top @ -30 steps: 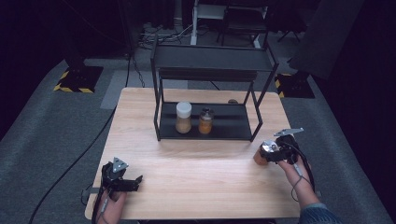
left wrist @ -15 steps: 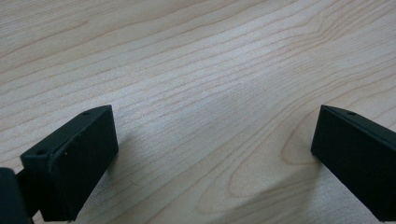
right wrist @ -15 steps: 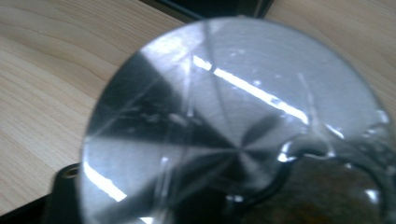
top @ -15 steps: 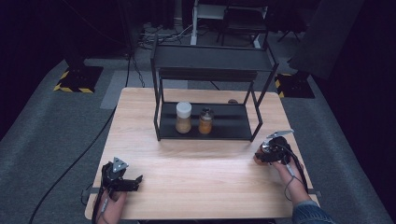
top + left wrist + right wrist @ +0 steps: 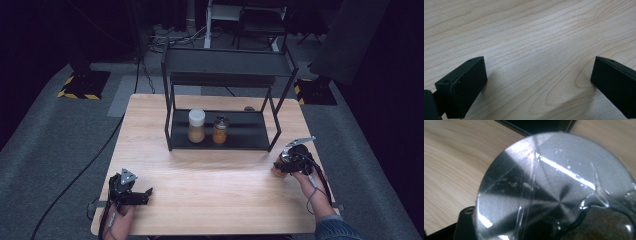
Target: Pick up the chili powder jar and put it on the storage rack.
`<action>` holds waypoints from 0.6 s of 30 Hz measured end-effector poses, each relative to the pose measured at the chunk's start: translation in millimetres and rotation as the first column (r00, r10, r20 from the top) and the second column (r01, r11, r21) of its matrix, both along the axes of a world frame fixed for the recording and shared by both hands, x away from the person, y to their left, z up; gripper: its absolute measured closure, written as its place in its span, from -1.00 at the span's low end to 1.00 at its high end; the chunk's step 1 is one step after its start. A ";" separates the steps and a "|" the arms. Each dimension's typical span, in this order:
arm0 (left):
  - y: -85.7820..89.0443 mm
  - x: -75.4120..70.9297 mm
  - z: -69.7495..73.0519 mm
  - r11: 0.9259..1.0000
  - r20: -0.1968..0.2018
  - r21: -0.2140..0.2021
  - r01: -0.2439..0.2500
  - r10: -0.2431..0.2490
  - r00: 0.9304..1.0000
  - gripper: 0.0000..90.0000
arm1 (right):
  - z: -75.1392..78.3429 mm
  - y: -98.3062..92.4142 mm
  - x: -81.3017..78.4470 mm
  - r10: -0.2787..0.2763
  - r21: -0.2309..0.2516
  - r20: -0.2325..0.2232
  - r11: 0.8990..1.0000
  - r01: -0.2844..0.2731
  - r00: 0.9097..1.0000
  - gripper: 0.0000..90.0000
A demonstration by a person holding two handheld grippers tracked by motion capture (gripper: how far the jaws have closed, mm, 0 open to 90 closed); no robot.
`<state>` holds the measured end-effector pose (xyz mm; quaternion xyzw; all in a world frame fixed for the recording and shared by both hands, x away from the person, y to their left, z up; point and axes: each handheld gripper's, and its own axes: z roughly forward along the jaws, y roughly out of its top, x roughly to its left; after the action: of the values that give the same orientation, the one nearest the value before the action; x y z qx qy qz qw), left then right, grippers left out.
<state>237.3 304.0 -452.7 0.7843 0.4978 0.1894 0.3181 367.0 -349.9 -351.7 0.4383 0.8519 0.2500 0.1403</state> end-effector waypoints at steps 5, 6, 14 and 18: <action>0.0 0.0 0.0 1.000 0.000 0.000 0.000 0.000 1.000 -0.99 | 20.5 0.5 -1.9 0.008 0.006 0.017 1.000 -0.008 1.000 -0.32; 0.0 0.0 0.0 1.000 0.000 0.000 0.000 0.000 1.000 -0.99 | 25.0 1.1 -2.2 0.008 0.006 0.020 1.000 -0.008 1.000 -0.32; 0.0 0.0 0.0 1.000 0.000 0.000 0.000 0.000 1.000 -0.99 | 56.6 6.1 -0.7 0.020 0.010 0.037 1.000 -0.020 0.999 -0.32; -0.1 0.2 0.1 1.000 0.000 0.001 0.000 0.000 1.000 -0.99 | 72.1 10.3 1.5 0.030 0.015 0.047 0.999 -0.031 0.998 -0.32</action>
<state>237.5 303.8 -452.5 0.7844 0.4979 0.1895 0.3176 368.5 -339.6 -279.6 0.4205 0.8529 0.2691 0.1528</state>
